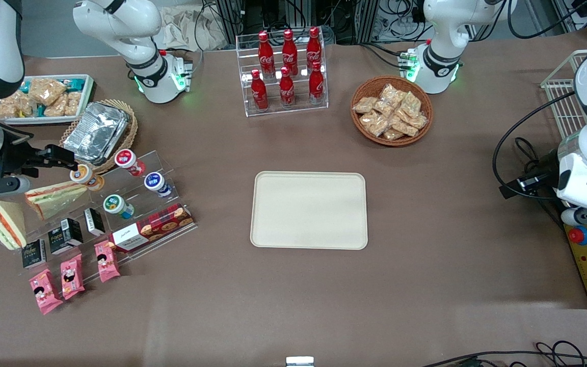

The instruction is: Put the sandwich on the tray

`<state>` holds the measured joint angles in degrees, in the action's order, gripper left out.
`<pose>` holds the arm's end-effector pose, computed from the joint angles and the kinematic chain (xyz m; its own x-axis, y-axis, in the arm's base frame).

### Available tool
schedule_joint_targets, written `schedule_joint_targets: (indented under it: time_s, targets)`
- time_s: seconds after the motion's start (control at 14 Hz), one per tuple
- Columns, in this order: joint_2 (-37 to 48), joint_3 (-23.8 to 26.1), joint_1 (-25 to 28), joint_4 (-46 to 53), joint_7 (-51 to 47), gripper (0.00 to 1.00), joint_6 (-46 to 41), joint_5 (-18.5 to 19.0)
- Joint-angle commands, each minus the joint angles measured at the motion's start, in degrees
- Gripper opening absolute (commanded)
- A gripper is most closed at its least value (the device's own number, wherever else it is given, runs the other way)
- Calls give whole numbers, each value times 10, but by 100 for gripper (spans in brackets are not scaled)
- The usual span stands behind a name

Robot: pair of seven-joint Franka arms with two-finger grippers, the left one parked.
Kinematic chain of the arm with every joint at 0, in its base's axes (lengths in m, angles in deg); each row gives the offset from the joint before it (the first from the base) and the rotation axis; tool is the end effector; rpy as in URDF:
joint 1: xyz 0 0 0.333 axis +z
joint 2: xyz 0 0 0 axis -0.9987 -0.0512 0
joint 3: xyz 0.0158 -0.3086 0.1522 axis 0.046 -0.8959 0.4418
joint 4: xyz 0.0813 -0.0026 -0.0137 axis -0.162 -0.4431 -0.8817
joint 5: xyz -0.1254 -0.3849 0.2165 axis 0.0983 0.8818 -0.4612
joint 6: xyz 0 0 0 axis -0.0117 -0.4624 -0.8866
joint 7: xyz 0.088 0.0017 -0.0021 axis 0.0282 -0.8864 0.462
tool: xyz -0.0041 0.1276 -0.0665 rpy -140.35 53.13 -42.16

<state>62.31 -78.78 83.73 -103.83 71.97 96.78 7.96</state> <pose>0.6177 -0.0280 0.5487 0.9860 0.1105 -0.1251 0.1072 -0.9937 -0.0329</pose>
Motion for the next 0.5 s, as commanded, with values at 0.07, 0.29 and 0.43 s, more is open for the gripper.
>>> schedule_joint_targets:
  time_s: [0.07, 0.29, 0.43]
  targets:
    - [-10, 1, 3, 16, -4, 99, -4, 8]
    - [-10, 1, 1, 17, -4, 99, -4, 9]
    - [-12, -7, -4, 15, 3, 99, -4, 8]
